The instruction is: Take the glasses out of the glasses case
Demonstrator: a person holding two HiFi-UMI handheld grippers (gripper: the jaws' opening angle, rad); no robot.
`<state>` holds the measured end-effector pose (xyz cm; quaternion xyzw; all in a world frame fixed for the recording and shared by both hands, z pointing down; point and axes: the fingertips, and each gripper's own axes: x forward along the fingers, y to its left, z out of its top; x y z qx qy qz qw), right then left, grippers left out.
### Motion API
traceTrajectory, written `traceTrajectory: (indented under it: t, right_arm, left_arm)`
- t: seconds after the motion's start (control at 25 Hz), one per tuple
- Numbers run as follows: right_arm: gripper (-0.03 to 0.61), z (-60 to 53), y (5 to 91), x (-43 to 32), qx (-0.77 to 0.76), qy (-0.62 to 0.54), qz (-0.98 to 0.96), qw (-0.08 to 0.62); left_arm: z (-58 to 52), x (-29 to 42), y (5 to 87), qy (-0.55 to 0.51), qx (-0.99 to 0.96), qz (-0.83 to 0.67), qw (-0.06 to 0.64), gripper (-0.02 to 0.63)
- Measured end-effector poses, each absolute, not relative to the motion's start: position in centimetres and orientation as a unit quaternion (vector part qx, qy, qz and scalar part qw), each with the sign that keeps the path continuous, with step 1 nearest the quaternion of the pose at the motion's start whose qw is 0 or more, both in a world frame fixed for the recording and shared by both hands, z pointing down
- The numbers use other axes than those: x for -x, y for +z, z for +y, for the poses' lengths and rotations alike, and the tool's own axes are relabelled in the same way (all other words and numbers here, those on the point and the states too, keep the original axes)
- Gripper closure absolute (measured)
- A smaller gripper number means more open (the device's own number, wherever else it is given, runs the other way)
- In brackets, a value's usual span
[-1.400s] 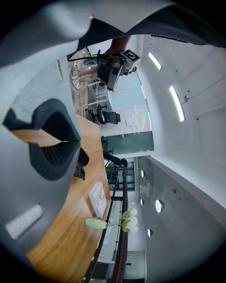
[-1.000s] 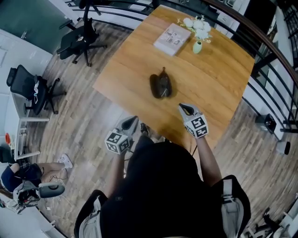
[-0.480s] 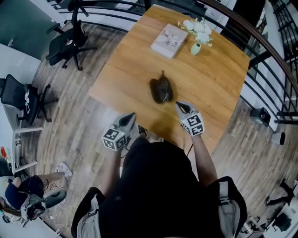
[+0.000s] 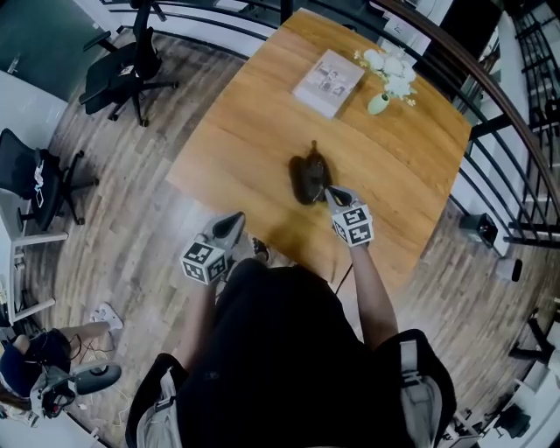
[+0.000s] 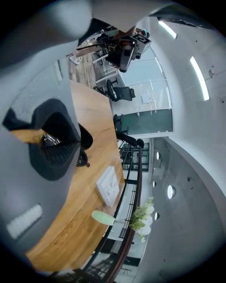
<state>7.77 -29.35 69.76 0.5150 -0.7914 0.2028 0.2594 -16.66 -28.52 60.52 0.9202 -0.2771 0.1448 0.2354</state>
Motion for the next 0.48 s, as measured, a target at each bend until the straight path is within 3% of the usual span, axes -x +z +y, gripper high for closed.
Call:
traceTrajectory:
  t: [0.48]
  right_arm:
    - [0.571, -32.7, 74.8, -7.7, -0.542, 0.252, -0.741, 0.306]
  left_arm:
    - [-33.1, 20.4, 61.6, 0.147, -0.918, -0.282, 0.238, 0.603]
